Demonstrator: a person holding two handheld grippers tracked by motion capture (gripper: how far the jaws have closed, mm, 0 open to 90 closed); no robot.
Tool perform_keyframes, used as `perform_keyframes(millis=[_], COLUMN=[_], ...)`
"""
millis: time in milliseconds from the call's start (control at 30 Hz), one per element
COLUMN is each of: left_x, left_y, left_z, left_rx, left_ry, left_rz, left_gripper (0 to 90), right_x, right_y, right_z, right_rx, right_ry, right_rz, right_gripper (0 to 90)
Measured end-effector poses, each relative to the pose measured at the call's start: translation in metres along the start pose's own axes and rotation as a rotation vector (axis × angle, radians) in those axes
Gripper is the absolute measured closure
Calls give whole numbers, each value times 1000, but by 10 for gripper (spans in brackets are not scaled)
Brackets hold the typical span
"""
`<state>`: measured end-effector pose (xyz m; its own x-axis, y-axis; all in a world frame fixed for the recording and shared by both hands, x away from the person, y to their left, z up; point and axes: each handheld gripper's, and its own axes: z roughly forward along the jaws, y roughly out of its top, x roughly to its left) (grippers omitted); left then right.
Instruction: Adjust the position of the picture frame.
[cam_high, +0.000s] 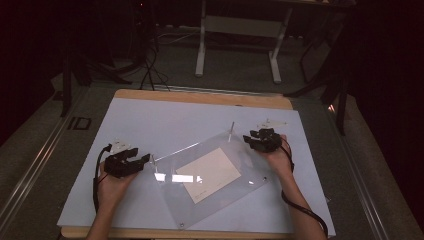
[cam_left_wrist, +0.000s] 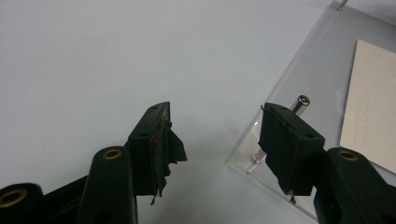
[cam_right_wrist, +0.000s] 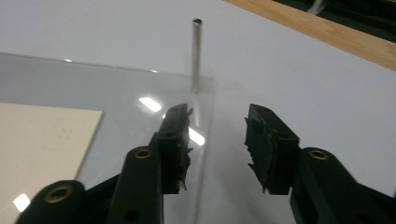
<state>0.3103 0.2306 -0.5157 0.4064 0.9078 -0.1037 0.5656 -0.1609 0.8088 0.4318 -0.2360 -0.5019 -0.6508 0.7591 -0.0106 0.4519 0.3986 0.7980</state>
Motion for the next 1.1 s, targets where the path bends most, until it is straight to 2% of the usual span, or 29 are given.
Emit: perform_keyframes(millis=[267, 567, 833, 967, 1033, 1100], left_x=[-2, -5, -6, -5, -4, -3], left_y=[0, -1, -1, -3, -4, -4], left_z=[2, 2, 1, 0, -3, -4], left_rx=[9, 9, 12, 8, -11, -20], left_ry=[-13, -32, -45, -59, -86, -94], left_rz=[16, 39, 41, 26, -6, -13], left_gripper=[449, 528, 557, 558, 556, 556], right_x=[0, 0, -1, 0, 1, 1], right_y=[5, 9, 16, 19, 22, 25], right_z=[10, 22, 27, 29, 31, 34], right_rx=[-2, -4, -23, -29, -31, -27], right_ry=[13, 44, 66, 69, 75, 82], right_rz=[8, 6, 16, 10, 6, 16], right_gripper=[637, 676, 708, 694, 687, 683])
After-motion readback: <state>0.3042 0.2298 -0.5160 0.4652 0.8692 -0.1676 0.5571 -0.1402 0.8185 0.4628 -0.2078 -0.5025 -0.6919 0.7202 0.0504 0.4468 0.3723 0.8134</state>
